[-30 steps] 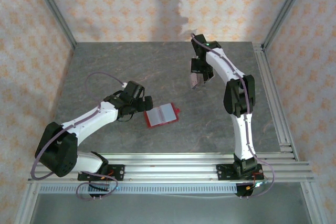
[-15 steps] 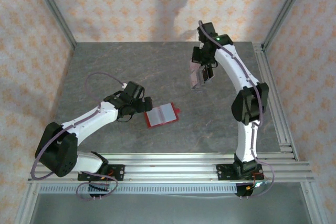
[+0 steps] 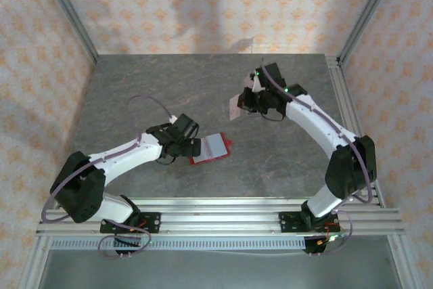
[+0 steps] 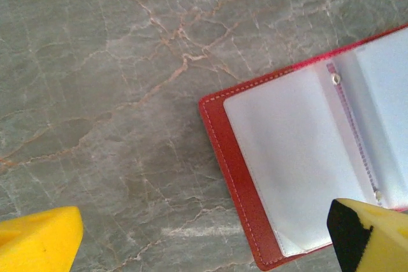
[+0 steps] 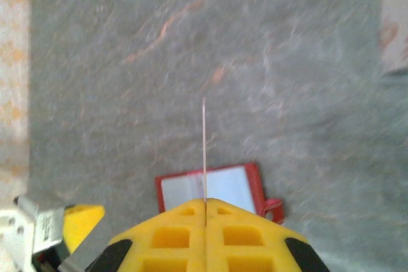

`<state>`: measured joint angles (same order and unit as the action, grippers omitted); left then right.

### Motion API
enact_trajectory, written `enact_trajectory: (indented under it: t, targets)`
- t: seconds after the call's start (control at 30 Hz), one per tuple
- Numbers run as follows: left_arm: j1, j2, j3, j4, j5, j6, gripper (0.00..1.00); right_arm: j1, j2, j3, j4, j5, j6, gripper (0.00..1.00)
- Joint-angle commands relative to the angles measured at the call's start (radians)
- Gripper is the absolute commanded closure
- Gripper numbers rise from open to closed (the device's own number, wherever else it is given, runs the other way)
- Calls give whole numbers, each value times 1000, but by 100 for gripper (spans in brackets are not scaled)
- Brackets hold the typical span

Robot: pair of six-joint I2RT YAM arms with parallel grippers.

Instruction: Put the credit cards into the card holder

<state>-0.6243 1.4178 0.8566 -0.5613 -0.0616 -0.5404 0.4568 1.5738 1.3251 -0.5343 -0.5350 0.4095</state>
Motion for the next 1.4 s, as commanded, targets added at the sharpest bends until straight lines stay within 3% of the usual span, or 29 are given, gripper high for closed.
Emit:
enact_trajectory:
  t: [0.0, 0.17, 0.5, 0.97, 1.2, 1.37]
  targets:
    - [-35, 38, 29, -24, -79, -19, 0, 51, -67, -111, 169, -47, 70, 100]
    - [-76, 103, 53, -38, -146, -31, 0, 98, -76, -261, 300, -68, 108, 100]
    - [-80, 243, 106, -184, -291, -41, 0, 138, -41, -394, 455, -80, 182, 100]
    - [15, 292, 140, -157, -282, 80, 0, 164, -41, -463, 543, -68, 248, 100]
    - [17, 156, 156, -152, -194, 93, 0, 167, -36, -463, 593, -84, 237, 100]
    - [23, 152, 163, -113, -133, 64, 0, 172, 2, -448, 650, -120, 221, 100]
